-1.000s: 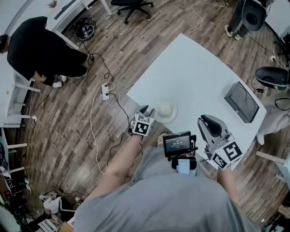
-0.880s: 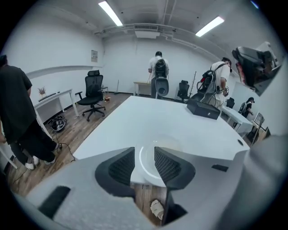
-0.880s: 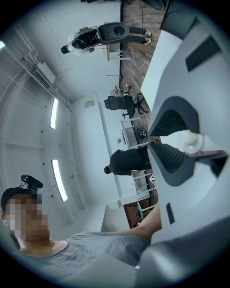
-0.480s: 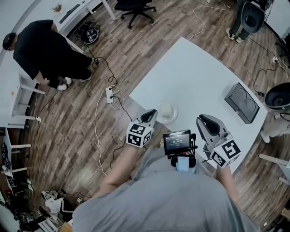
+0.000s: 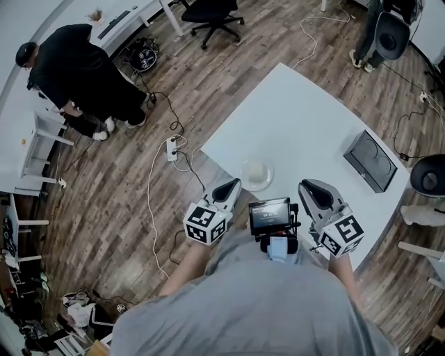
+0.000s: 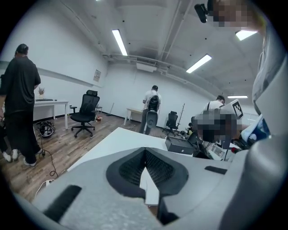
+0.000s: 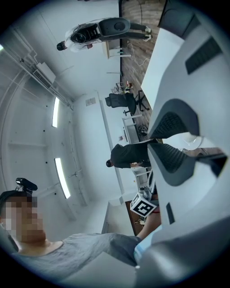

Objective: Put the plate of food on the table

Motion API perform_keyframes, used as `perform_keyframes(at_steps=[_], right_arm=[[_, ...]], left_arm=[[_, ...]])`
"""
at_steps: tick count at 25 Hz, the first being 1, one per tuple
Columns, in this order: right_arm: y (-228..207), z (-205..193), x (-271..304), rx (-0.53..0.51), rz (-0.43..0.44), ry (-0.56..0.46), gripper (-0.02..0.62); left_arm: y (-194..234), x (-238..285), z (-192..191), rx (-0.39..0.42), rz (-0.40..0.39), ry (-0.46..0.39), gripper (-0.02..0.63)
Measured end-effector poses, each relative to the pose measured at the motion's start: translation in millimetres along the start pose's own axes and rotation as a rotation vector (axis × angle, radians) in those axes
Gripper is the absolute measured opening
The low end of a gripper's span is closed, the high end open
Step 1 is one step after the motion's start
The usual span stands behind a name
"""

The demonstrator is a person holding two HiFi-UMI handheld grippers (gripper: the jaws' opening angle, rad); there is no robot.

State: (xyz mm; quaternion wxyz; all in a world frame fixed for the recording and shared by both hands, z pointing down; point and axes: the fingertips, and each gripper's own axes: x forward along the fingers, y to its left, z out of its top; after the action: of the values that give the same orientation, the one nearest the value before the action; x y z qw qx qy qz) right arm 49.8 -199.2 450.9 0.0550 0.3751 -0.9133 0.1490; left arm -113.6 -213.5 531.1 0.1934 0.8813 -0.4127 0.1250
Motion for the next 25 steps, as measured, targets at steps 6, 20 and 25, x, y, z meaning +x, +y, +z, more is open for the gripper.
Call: perform_keyframes(at_steps=[6,20,25], right_arm=[[3.2,-4.3,-1.1,-0.009,0.004,0.006,0.034],[7.4,-6.7,-7.1,-0.042,-0.015,0.045,0.031],[7.2,-6.5,-7.6,-0.046,-0.019,0.044,0.031]], left_arm=[[-17.1,-12.0,13.1,-0.004,-0.050,-0.085,0.018],[-19.5,-14.6,26.3,0.026,-0.067,-0.102,0.018],[-20.8,-13.2,26.6,0.029,-0.077,-0.104,0.018]])
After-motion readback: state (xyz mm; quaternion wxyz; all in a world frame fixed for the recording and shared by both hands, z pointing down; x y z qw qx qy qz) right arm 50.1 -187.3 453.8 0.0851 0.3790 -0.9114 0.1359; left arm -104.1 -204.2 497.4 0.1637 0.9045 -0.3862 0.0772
